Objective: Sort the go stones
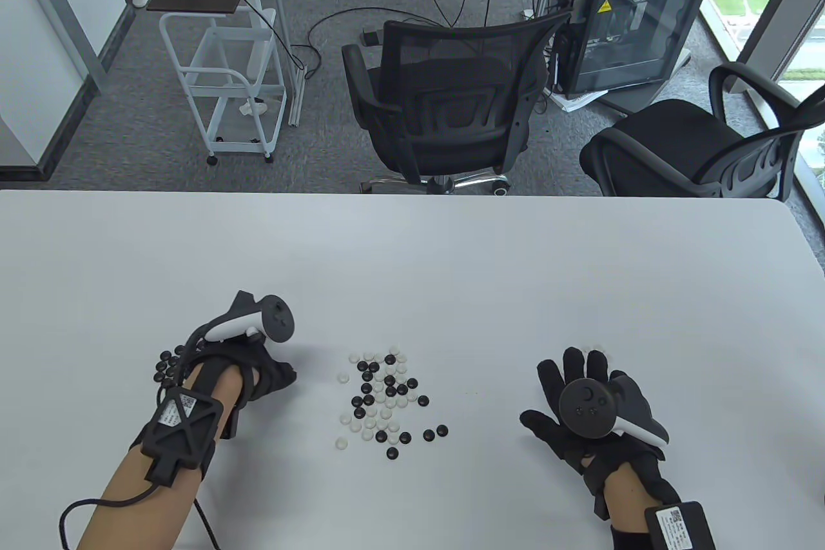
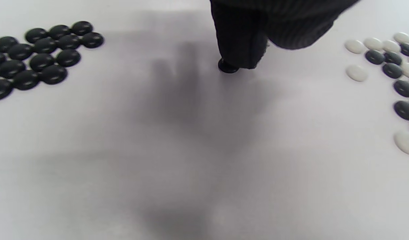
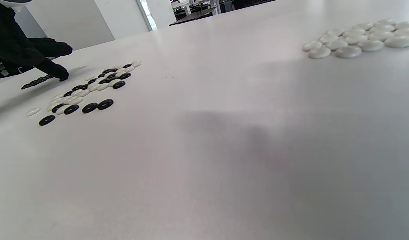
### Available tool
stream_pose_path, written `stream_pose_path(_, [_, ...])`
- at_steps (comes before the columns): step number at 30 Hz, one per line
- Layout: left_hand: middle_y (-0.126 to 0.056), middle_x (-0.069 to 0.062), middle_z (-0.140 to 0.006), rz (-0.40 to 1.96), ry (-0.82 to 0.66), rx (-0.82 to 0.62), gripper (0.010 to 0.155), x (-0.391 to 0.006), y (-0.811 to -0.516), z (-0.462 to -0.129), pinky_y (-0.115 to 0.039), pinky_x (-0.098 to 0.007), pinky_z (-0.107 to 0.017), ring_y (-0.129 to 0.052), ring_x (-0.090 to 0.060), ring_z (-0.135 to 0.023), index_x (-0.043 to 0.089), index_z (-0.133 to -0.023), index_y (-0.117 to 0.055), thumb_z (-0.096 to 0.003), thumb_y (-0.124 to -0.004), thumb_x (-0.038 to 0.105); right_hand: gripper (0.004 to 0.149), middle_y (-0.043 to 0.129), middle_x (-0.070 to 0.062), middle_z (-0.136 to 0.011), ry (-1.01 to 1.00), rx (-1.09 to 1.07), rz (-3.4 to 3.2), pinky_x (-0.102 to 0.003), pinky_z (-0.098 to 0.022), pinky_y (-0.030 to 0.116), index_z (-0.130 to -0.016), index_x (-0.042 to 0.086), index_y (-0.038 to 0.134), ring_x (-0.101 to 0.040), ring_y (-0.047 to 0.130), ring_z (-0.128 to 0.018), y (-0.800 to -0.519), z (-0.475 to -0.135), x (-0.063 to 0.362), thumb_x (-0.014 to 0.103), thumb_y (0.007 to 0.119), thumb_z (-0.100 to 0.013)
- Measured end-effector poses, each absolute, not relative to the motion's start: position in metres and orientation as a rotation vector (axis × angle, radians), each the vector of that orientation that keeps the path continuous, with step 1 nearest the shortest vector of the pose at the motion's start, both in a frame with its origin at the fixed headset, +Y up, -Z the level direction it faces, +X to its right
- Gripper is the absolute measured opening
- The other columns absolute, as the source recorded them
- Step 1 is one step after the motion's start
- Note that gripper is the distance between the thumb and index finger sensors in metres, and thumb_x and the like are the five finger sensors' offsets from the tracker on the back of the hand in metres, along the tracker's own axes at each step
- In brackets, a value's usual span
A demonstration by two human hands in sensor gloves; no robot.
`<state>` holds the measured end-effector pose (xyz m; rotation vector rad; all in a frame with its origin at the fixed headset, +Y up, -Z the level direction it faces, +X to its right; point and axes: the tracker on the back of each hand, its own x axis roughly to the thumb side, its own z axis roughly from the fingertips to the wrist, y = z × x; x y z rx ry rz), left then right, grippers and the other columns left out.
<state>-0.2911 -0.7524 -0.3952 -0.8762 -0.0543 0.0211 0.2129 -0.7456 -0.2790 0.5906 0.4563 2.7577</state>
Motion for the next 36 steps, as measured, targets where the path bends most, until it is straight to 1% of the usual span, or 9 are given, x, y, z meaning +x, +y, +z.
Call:
stream_pose_path(4, [0.007, -0.021, -0.114, 0.110, 0.062, -0.871, 0.059, -0.328, -0.753, -0.399, -0.002, -0.082, -0.056, 0.015, -0.054, -0.094, 0.033, -0.112, -0.068, -0.0561, -0.056, 0.049, 0.087, 0.000, -0.053, -0.103, 0.457, 0.595, 2.758, -0.086, -0.047, 0.004, -0.114, -0.013, 0.021, -0.073, -0.008, -0.081, -0.746, -0.279, 0.211, 0.047, 0.054, -0.061])
stream_pose_path(7, [0.009, -0.020, -0.113, 0.137, 0.103, -0.867, 0.060, -0.344, -0.753, -0.398, -0.001, -0.082, -0.056, 0.016, -0.054, -0.094, 0.032, -0.112, -0.067, -0.0562, -0.056, 0.050, 0.087, -0.001, -0.053, -0.103, 0.446, 0.593, 2.766, -0.086, -0.047, 0.003, -0.114, -0.013, 0.021, -0.073, -0.009, -0.080, -0.746, -0.280, 0.210, 0.047, 0.053, -0.061])
stream_pose_path(18, [0.010, -0.020, -0.113, 0.143, 0.174, -0.865, 0.061, -0.370, -0.752, -0.394, 0.000, -0.082, -0.055, 0.017, -0.054, -0.094, 0.032, -0.113, -0.066, -0.0562, -0.056, 0.050, 0.087, -0.001, -0.053, -0.103, 0.451, 0.593, 2.766, -0.086, -0.047, 0.003, -0.114, -0.013, 0.020, -0.073, -0.009, -0.080, -0.747, -0.280, 0.207, 0.047, 0.053, -0.061])
stream_pose_path(24, [0.011, -0.020, -0.113, 0.141, 0.190, -0.859, 0.062, -0.374, -0.751, -0.393, 0.000, -0.082, -0.055, 0.018, -0.053, -0.094, 0.031, -0.114, -0.064, -0.0563, -0.056, 0.050, 0.087, -0.001, -0.053, -0.102, 0.454, 0.596, 2.764, -0.086, -0.047, 0.003, -0.114, -0.013, 0.020, -0.073, -0.009, -0.080, -0.747, -0.280, 0.205, 0.047, 0.053, -0.061])
stream_pose_path(26, [0.012, -0.020, -0.112, 0.149, 0.172, -0.849, 0.062, -0.370, -0.747, -0.393, 0.001, -0.082, -0.055, 0.019, -0.053, -0.093, 0.031, -0.115, -0.061, -0.0565, -0.056, 0.050, 0.087, -0.001, -0.053, -0.103, 0.456, 0.596, 2.763, -0.086, -0.047, 0.003, -0.114, -0.013, 0.020, -0.073, -0.009, -0.080, -0.747, -0.280, 0.205, 0.047, 0.053, -0.061])
stream_pose_path(28, [0.013, -0.021, -0.112, 0.146, 0.123, -0.825, 0.062, -0.359, -0.739, -0.394, 0.001, -0.082, -0.055, 0.019, -0.053, -0.093, 0.030, -0.115, -0.061, -0.0566, -0.056, 0.050, 0.087, -0.001, -0.053, -0.103, 0.456, 0.594, 2.763, -0.086, -0.047, 0.003, -0.114, -0.013, 0.020, -0.073, -0.009, -0.080, -0.747, -0.281, 0.205, 0.047, 0.053, -0.061])
stream_pose_path(32, [0.010, -0.022, -0.114, 0.094, -0.022, -0.792, 0.062, -0.320, -0.720, -0.391, 0.000, -0.082, -0.056, 0.018, -0.054, -0.093, 0.029, -0.115, -0.062, -0.0570, -0.056, 0.050, 0.087, -0.001, -0.053, -0.103, 0.457, 0.588, 2.763, -0.086, -0.047, 0.003, -0.114, -0.013, 0.020, -0.073, -0.009, -0.080, -0.747, -0.281, 0.205, 0.047, 0.053, -0.061])
stream_pose_path(33, [0.009, -0.022, -0.114, 0.070, -0.076, -0.785, 0.062, -0.305, -0.715, -0.389, -0.001, -0.082, -0.056, 0.017, -0.054, -0.094, 0.029, -0.115, -0.064, -0.0570, -0.057, 0.050, 0.087, -0.001, -0.053, -0.103, 0.459, 0.587, 2.764, -0.086, -0.047, 0.003, -0.114, -0.013, 0.020, -0.073, -0.009, -0.080, -0.747, -0.281, 0.205, 0.047, 0.053, -0.061])
stream_pose_path(36, [0.005, -0.023, -0.116, 0.018, -0.214, -0.783, 0.060, -0.267, -0.710, -0.379, -0.003, -0.083, -0.056, 0.014, -0.055, -0.095, 0.029, -0.113, -0.067, -0.0573, -0.058, 0.050, 0.087, -0.001, -0.053, -0.102, 0.458, 0.590, 2.764, -0.086, -0.047, 0.003, -0.114, -0.013, 0.020, -0.073, -0.009, -0.080, -0.747, -0.280, 0.204, 0.047, 0.053, -0.061])
